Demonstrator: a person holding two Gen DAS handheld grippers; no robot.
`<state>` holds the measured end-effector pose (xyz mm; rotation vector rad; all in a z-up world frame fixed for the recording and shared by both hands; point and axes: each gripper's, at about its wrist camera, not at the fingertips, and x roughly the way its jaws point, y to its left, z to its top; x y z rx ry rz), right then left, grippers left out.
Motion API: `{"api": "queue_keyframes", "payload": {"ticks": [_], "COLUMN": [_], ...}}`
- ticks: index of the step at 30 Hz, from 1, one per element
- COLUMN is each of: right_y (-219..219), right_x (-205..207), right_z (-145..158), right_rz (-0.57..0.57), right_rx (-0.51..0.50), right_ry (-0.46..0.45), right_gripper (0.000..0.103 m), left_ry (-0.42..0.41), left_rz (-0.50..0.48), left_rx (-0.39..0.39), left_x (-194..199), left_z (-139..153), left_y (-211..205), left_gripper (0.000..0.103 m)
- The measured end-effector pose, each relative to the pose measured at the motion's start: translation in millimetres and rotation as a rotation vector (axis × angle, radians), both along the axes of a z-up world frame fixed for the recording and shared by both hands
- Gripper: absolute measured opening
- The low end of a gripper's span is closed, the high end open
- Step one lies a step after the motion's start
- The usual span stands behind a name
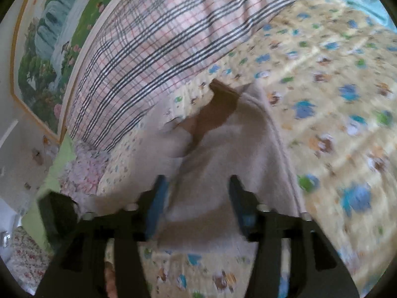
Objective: Fold small clothes
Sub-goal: 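Grasp the folded sweater edge with both grippers and fold it over lengthwise, then release the folded sweater with both grippers and withdraw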
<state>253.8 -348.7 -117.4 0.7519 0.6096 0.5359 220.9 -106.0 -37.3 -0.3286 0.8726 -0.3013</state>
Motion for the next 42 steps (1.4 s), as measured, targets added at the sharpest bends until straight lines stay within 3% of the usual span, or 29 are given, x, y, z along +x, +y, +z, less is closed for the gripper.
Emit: {"api": "queue_keyframes", "payload": {"ticks": [7, 11, 14, 16, 17, 18, 20, 24, 27, 32, 34, 38, 41, 42], "right_y": [34, 51, 68, 77, 81, 83, 80, 50, 22, -8, -14, -19, -20, -20], "right_x": [70, 94, 115, 124, 127, 129, 128, 109, 100, 115, 120, 124, 125, 123], "right_z": [-3, -5, -1, 2, 4, 7, 21, 68, 81, 36, 15, -6, -9, -8], "right_rz": [0.214, 0.3, 0.327, 0.368, 0.389, 0.388, 0.373, 0.326, 0.267, 0.207, 0.203, 0.189, 0.168, 0.158], "right_rx": [0.054, 0.133, 0.123, 0.134, 0.128, 0.11, 0.052, -0.011, -0.078, -0.212, -0.208, -0.154, -0.117, -0.122], "right_ry": [0.096, 0.141, 0.179, 0.173, 0.172, 0.173, 0.136, -0.03, -0.084, 0.03, 0.064, 0.053, 0.076, 0.084], "right_gripper": [0.072, 0.073, 0.073, 0.065, 0.04, 0.031, 0.026, 0.024, 0.024, 0.024, 0.024, 0.024, 0.029, 0.036], "left_ry": [-0.029, -0.044, -0.052, -0.058, -0.064, -0.07, -0.085, -0.168, -0.202, -0.111, -0.082, -0.111, -0.102, -0.1], "left_rz": [0.001, 0.003, 0.004, 0.006, 0.006, 0.004, -0.006, -0.064, -0.109, -0.165, -0.173, -0.179, -0.209, -0.214], "left_rx": [-0.034, -0.038, -0.015, 0.014, 0.031, 0.045, 0.041, 0.05, 0.105, 0.18, 0.212, 0.264, 0.271, 0.27], "left_x": [-6, -9, -12, -13, -14, -14, -12, -8, -4, 12, 14, 9, 1, -2], "left_z": [8, 13, 14, 17, 19, 22, 32, 59, 60, 14, -2, -7, -3, 0], "left_y": [12, 15, 11, 6, 4, 1, -6, -39, -76, -116, -122, -127, -123, -119], "left_gripper": [0.006, 0.006, 0.006, 0.006, 0.006, 0.006, 0.006, 0.006, 0.007, 0.007, 0.007, 0.014, 0.028, 0.04]}}
